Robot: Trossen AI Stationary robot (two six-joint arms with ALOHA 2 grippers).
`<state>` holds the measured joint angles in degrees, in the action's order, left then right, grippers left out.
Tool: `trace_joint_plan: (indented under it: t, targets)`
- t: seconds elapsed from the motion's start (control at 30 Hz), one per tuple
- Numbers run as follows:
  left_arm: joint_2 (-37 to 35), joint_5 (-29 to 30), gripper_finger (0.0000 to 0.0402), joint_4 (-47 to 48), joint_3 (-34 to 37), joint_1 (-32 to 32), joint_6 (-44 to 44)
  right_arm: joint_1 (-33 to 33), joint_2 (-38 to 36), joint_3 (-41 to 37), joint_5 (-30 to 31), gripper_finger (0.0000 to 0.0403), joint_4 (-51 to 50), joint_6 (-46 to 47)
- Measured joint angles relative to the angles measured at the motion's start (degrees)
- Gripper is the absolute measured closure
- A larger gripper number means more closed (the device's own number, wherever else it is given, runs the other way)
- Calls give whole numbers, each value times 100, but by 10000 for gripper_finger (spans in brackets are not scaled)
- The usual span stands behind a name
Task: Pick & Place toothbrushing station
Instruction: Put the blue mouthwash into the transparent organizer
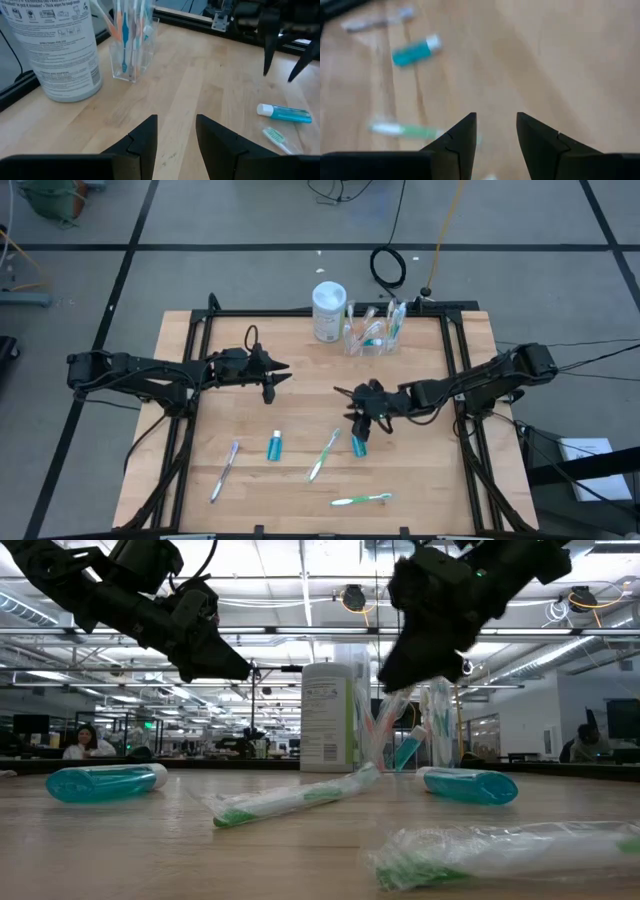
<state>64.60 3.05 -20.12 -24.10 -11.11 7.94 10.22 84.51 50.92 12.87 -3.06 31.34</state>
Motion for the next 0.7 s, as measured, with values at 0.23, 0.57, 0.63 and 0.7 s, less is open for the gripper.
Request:
trace_joint_plan:
  t: [0.23,0.57,0.63,0.7]
  targets:
    - [0,0,263,-24,0,0,-30,192,268,-135,-608,271,-681,1882]
    - [0,-4,263,-34,-2,0,-71,341,372,-426,-668,271,-475,3053]
    - [0,-7,263,-17,-2,0,-71,341,372,-487,-667,271,-342,3120]
    - [0,-7,263,-17,-4,0,-71,341,372,-550,-657,271,-305,3125]
